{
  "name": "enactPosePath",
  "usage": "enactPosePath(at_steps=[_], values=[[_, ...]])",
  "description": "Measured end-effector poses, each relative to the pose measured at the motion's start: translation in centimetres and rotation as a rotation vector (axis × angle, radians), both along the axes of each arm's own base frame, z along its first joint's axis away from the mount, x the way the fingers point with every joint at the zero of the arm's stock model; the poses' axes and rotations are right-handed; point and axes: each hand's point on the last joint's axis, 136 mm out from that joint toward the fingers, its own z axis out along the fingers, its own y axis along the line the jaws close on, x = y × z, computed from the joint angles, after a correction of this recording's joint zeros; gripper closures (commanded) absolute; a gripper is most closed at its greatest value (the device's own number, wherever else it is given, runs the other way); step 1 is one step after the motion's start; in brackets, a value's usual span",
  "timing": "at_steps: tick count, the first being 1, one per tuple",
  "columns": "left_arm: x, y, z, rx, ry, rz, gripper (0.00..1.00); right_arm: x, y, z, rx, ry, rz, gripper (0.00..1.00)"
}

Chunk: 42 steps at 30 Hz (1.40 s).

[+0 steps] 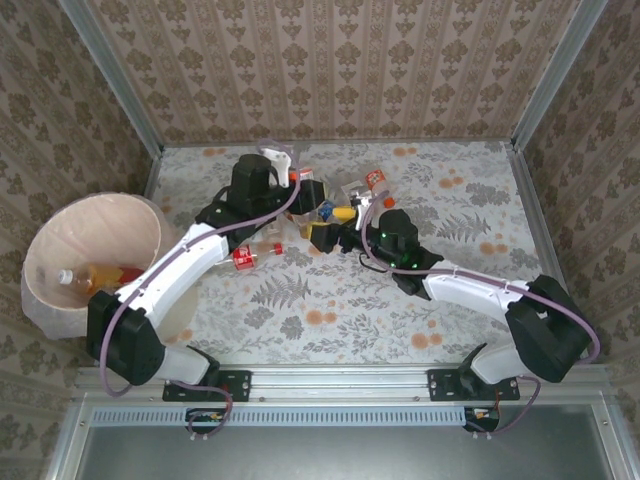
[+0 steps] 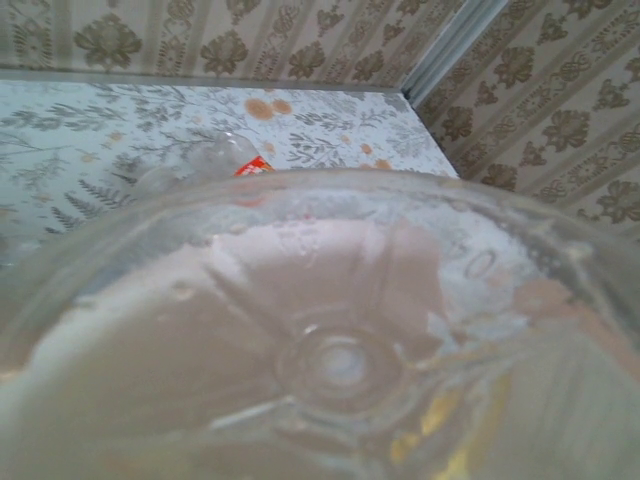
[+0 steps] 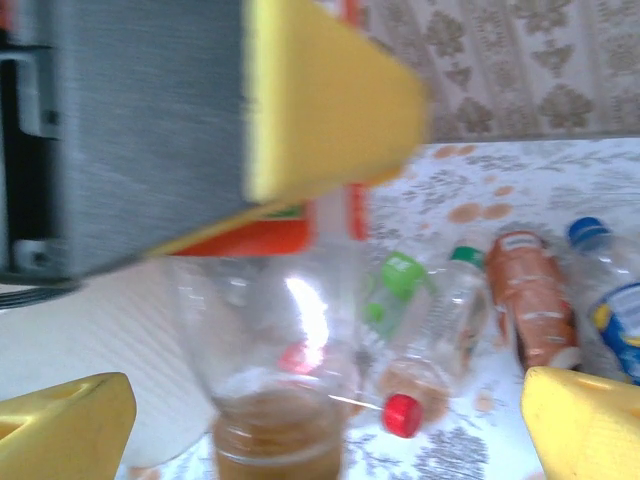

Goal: Put the plastic bottles in the bin

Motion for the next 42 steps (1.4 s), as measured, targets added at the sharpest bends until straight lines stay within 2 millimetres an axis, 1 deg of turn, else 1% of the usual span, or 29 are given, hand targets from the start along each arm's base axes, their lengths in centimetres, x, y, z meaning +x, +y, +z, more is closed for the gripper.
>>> enactPosePath(at_steps=[5,9,13,17,20,23,28,32,38,42], values=[[-0.4,2.2,0.1,0.086,-0.012,0.061,0.47,1.3,-2.4,-0.3,-0.056,-0.015,-0.153,0.00],[-0.5,4.7,1.4,0.164,-0.038,0.131,0.47,2.3,-4.0,-1.0,-0.089,-0.002,-0.254,0.00],[-1.4,7.6,3.6,0.229,-0.090,0.205,0.47,3.1,-5.4,-1.6,-0.092,0.024,-0.325,0.00],[-2.6,10.5,6.6,0.293,-0.165,0.271,0.47,3.5,-6.2,-1.7,-0.079,0.040,-0.367,0.00],[-3.4,12.7,8.8,0.349,-0.219,0.329,0.47,3.7,-6.6,-1.7,-0.074,0.044,-0.383,0.00],[-4.5,15.6,10.9,0.414,-0.271,0.420,0.46,3.9,-6.7,-1.9,-0.069,0.053,-0.391,0.00],[-6.0,19.6,13.0,0.508,-0.315,0.556,0.46,4.4,-6.7,-3.5,-0.086,0.086,-0.401,0.00],[-6.5,22.5,13.6,0.612,-0.322,0.668,0.47,4.5,-6.7,-3.9,-0.083,0.102,-0.404,0.00],[-6.8,25.7,13.6,0.781,-0.307,0.807,0.47,4.5,-6.7,-4.2,-0.079,0.113,-0.406,0.00],[-6.9,28.4,13.9,0.892,-0.294,0.921,0.47,4.6,-6.7,-4.4,-0.084,0.117,-0.405,0.00]])
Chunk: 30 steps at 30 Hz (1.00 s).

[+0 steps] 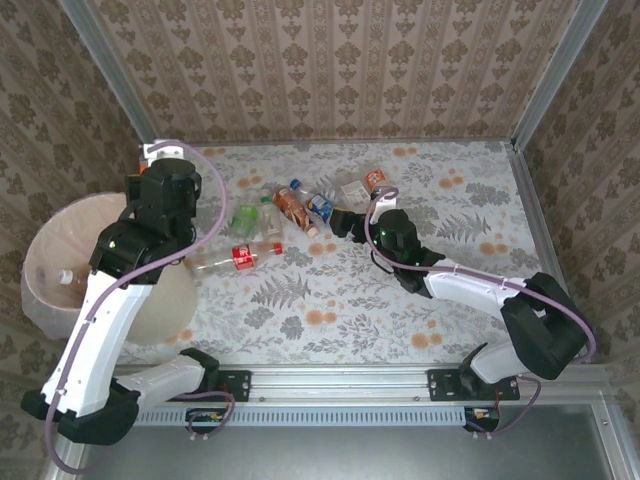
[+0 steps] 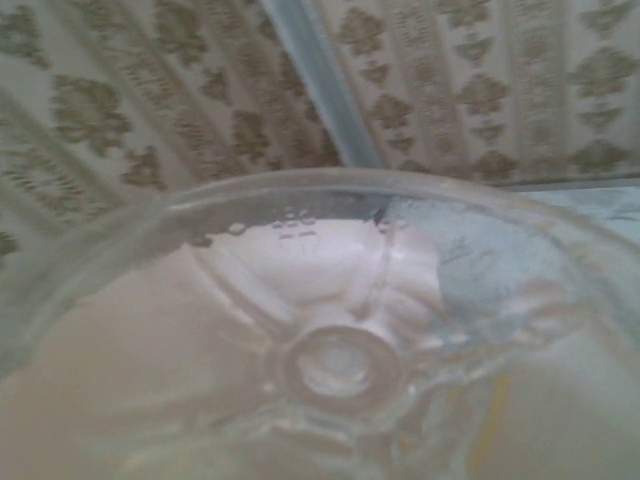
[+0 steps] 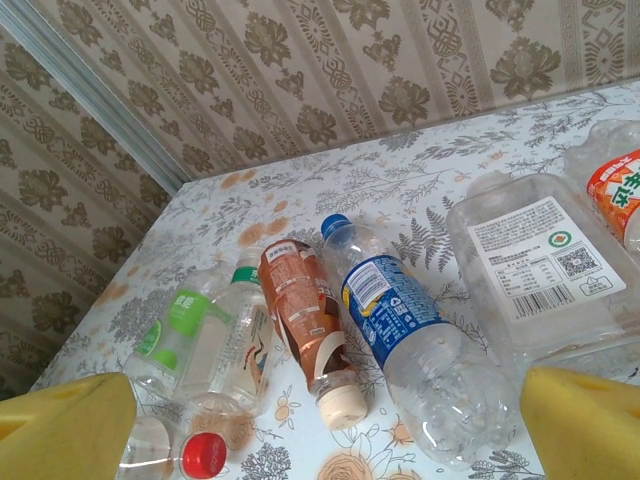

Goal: Put the plastic bottles in the bin

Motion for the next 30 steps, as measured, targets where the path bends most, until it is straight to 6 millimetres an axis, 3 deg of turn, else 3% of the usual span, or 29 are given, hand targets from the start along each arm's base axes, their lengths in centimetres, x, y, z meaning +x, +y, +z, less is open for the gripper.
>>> enactPosePath(at_steps=[6,17,22,26,30], values=[[-1.2,6.5,-0.4,0.027,0.027,0.242,0.47,0.1,0.2,-0.4,-0.005,0.010,0.005,0.00],[-7.1,15.6,-4.9,-0.110,0.109,0.585,0.43,1.2,1.4,1.6,0.011,-0.011,0.026,0.00],[-9.3,17.9,-7.5,-0.211,0.127,0.718,0.36,1.3,1.9,1.8,0.014,-0.005,0.049,0.00],[-9.9,18.9,-8.7,-0.273,0.133,0.783,0.26,1.2,2.1,1.8,0.014,-0.003,0.059,0.00],[-10.2,19.6,-9.4,-0.314,0.133,0.827,0.21,1.1,2.0,1.4,-0.001,0.008,0.062,0.00]])
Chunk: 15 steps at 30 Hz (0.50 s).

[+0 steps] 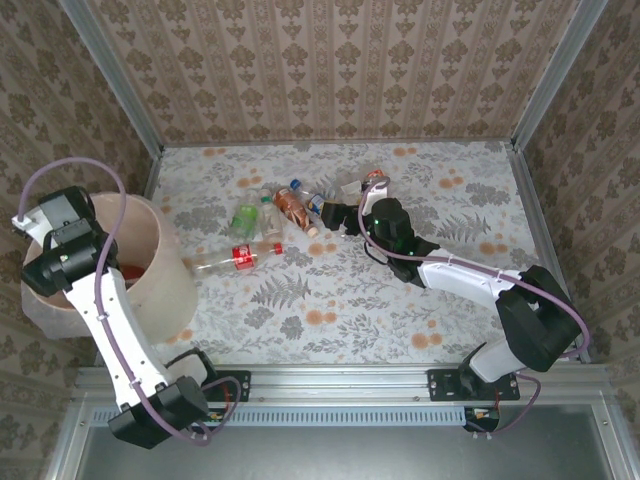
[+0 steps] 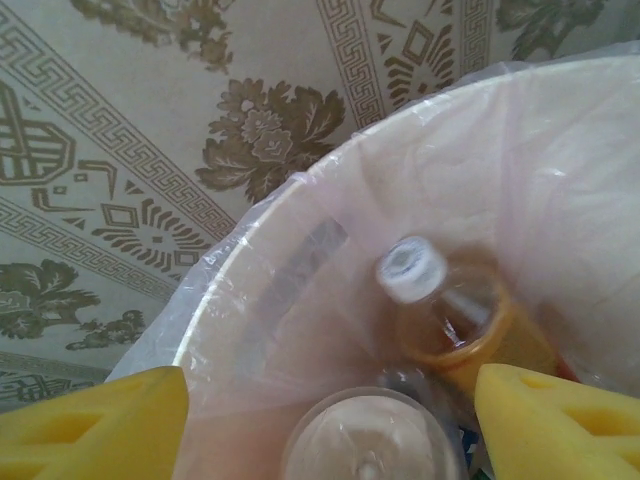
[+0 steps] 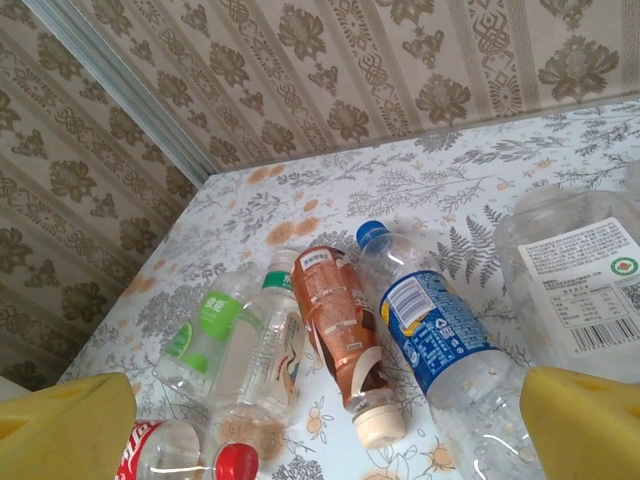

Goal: Put the plastic bottles in the bin

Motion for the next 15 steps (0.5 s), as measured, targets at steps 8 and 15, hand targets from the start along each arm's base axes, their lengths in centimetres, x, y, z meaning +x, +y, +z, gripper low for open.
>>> enactPosePath(at_steps=[8,15], values=[[0.9,-0.8,-0.3,-0.052,-0.044,-0.049,0.16,0.0,-0.6,-1.1,-0.044,0.027,-0.007,0.00],[3.1,-3.4,0.1,-0.107,-0.126,-0.197,0.14,1.1,-3.1,-1.5,-0.101,0.050,-0.053,0.00]])
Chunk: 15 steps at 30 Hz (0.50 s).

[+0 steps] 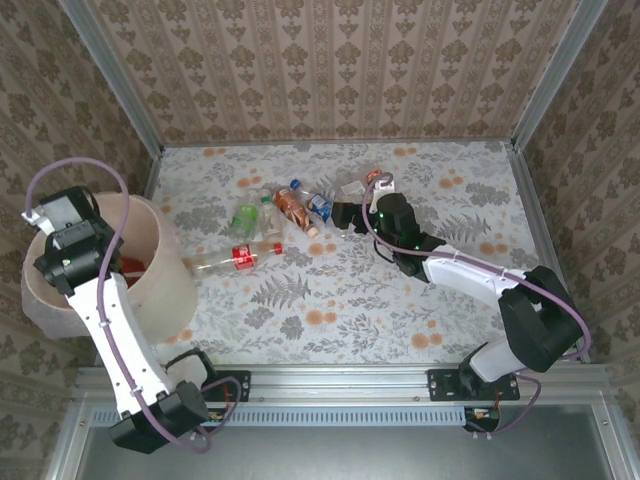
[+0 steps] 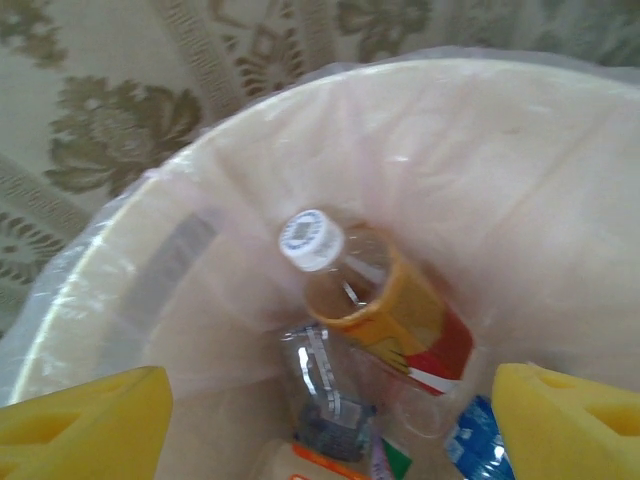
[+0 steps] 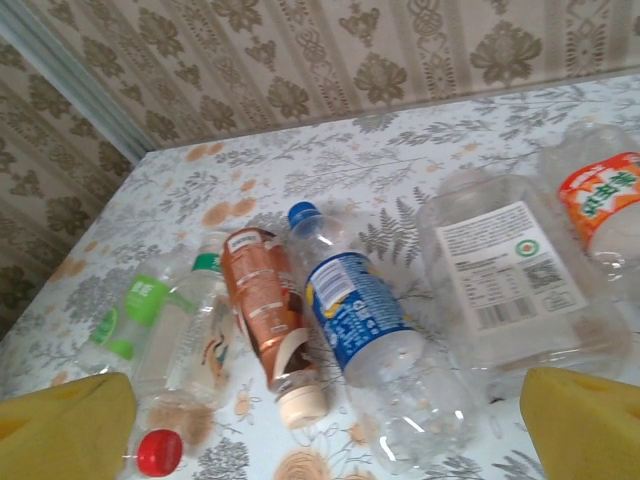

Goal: Put the plastic bottles in the bin

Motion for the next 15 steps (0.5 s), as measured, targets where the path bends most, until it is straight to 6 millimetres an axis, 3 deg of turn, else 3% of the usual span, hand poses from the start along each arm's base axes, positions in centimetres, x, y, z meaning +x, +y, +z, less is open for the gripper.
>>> enactPosePath(at_steps=[7,15], values=[[2.7,-3.5,0.7,-0.054,-0.085,-0.179,0.12,1.0,-2.9,0.0,-0.066,0.019,-0.046,0.00],[4.7,-8.1,3.5,-0.141,-0.308,-0.410,0.04,2.6,-8.1,-1.0,-0.137,0.087,-0.131,0.00]])
